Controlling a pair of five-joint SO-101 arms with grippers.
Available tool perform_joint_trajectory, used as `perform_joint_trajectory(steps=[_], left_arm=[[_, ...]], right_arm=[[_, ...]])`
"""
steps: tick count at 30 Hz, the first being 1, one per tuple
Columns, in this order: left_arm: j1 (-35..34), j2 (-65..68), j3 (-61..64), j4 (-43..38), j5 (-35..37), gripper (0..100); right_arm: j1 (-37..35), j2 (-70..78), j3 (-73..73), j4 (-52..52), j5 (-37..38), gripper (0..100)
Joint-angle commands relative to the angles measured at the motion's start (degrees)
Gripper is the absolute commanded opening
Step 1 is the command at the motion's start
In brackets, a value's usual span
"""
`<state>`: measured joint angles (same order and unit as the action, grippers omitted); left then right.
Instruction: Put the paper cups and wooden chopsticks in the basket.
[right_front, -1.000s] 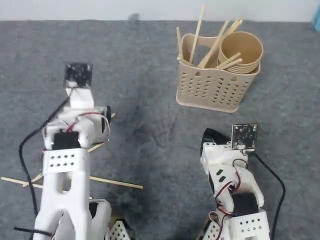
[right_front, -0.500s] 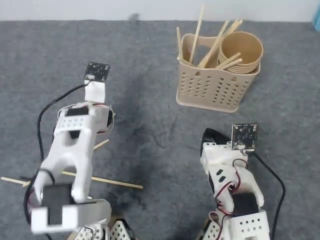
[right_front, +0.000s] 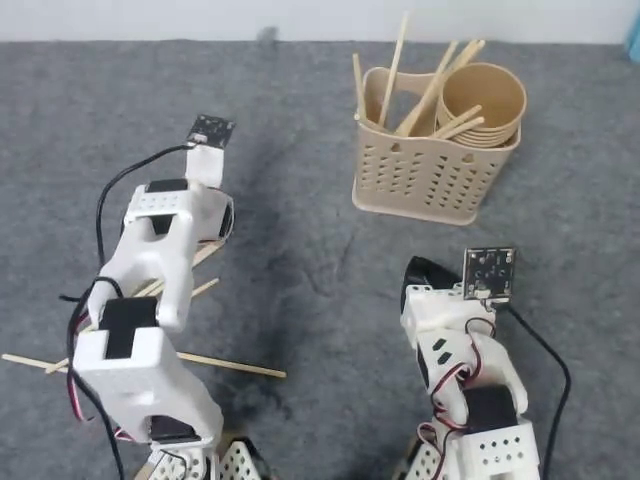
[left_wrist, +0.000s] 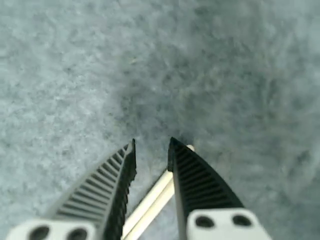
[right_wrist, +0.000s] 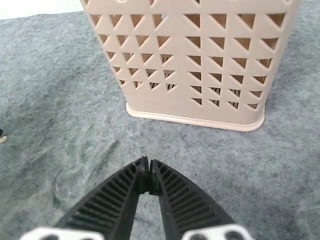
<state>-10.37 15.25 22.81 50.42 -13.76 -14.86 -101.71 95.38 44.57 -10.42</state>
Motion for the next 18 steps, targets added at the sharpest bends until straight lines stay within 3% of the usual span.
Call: perform_joint_trajectory(steps=[1,6,10,18], left_arm=[[0.4,-0.5,-2.2,1.2,-3.1,10],[-0.2,-3.3,-2.1,1.5,-10.2,10],[-1.2,-10.0,-1.9,7.1,-17.1,10],[-1.3,-9.8,0.0,9.3,-22.0,11]], right_arm=[[0.0,0.3,1.2,0.3,1.0,0.9],[0.0,0.3,1.2,0.3,1.0,0.9],[0.0,0.3,1.2,0.3,1.0,0.9],[-0.2,0.3,1.2,0.3,1.0,1.1]])
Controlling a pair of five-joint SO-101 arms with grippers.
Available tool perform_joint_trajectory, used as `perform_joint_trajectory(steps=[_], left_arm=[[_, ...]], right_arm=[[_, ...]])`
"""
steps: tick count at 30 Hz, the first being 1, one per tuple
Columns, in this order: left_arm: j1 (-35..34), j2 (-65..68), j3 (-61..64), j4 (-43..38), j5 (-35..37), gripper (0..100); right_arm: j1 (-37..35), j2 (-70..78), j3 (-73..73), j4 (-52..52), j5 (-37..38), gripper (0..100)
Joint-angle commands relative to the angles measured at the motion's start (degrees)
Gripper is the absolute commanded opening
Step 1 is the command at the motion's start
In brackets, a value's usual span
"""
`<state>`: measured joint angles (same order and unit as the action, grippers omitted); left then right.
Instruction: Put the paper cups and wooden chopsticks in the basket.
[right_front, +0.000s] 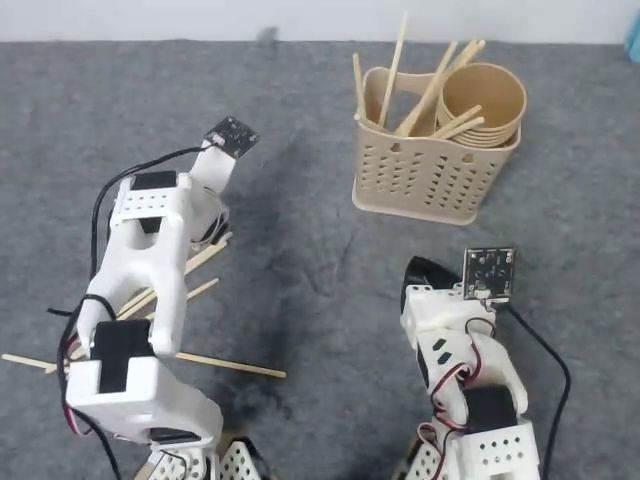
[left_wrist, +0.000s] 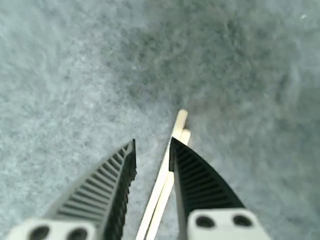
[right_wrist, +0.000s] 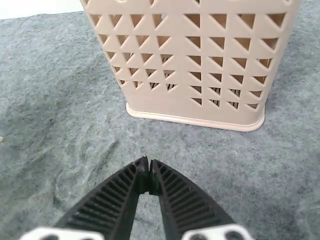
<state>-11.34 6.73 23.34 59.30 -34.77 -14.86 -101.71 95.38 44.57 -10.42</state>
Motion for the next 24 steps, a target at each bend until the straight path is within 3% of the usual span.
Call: perform_joint_trajectory(steps=[1,8,24], left_arm=[[-0.3,-0.1,-0.9,0.4,-1.0,11],[-0.4,8.4,-5.0,-0.4,-0.9,11],[-0.1,11.5,-8.3,2.2,0.4,10]], right_arm=[[-0.2,0.3,1.2,0.3,1.0,1.1],[-0.1,0.3,1.2,0.4,1.0,1.0],[0.0,0.3,1.2,0.4,1.0,1.2]])
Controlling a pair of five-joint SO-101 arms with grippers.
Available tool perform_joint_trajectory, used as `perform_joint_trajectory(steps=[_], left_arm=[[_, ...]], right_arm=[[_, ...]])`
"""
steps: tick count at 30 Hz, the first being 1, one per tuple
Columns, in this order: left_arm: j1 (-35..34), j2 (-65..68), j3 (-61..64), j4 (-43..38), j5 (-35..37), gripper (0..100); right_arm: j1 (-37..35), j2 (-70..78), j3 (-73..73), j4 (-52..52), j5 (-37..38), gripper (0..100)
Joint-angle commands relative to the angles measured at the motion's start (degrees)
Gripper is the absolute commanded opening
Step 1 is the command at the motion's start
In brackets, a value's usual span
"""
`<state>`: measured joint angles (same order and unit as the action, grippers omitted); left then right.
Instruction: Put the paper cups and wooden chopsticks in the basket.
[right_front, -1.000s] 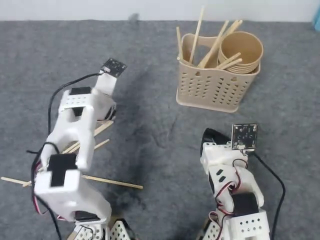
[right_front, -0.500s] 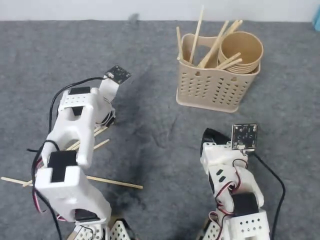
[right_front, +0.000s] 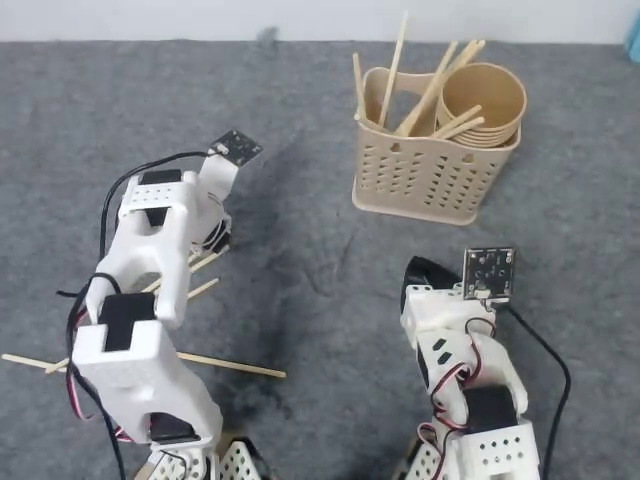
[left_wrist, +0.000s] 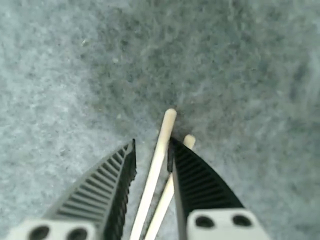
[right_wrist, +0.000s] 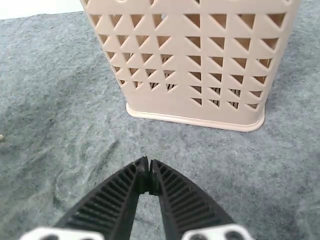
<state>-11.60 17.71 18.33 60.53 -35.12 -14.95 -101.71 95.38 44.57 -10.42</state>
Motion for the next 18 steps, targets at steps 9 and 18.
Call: perform_joint_trajectory(steps=[9,18], left_arm=[[1.1,10.0,-15.0,10.6,2.5,5],[0.5,10.7,-16.8,11.5,2.5,1]], right_arm=[[0.1,0.3,1.2,0.4,1.0,1.0],[0.1,0.3,1.2,0.4,1.0,0.9]])
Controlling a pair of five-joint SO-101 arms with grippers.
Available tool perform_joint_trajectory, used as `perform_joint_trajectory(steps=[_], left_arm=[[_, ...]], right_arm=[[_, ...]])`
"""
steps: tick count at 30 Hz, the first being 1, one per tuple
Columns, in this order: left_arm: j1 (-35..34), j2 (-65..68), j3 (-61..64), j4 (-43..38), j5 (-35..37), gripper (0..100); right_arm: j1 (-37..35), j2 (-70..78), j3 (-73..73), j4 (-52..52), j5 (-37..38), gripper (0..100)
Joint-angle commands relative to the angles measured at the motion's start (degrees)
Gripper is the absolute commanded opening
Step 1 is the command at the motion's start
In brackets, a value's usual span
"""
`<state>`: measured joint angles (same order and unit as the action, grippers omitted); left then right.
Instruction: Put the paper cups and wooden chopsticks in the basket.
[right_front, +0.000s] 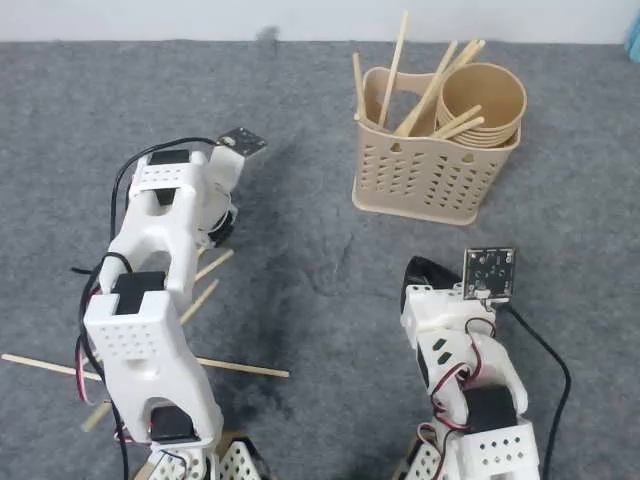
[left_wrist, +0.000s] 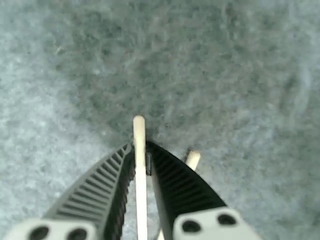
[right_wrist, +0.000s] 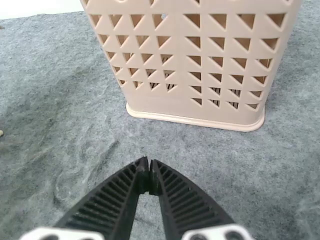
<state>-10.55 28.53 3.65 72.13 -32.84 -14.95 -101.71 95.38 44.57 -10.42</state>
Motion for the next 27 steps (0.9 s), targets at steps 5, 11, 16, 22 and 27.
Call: perform_joint_trajectory(steps=[5,11,16,22,27], left_arm=[[-2.8,-4.0,-5.8,0.2,0.4,1],[-4.7,-14.9,-7.6,0.2,0.4,1],[-4.4,-25.0,-7.4,0.1,8.3,1],[-2.9,-34.2,-7.0,0.2,20.4,1],[-0.5,-42.3,4.1,-4.9,22.6,1]], right_arm=[[0.1,0.3,1.2,0.4,1.0,0.9],[0.1,0.3,1.2,0.3,1.0,0.9],[0.1,0.3,1.2,0.2,1.0,0.9],[0.1,0.2,1.2,0.3,1.0,0.9],[0.2,0.1,1.2,0.3,1.0,0.9]])
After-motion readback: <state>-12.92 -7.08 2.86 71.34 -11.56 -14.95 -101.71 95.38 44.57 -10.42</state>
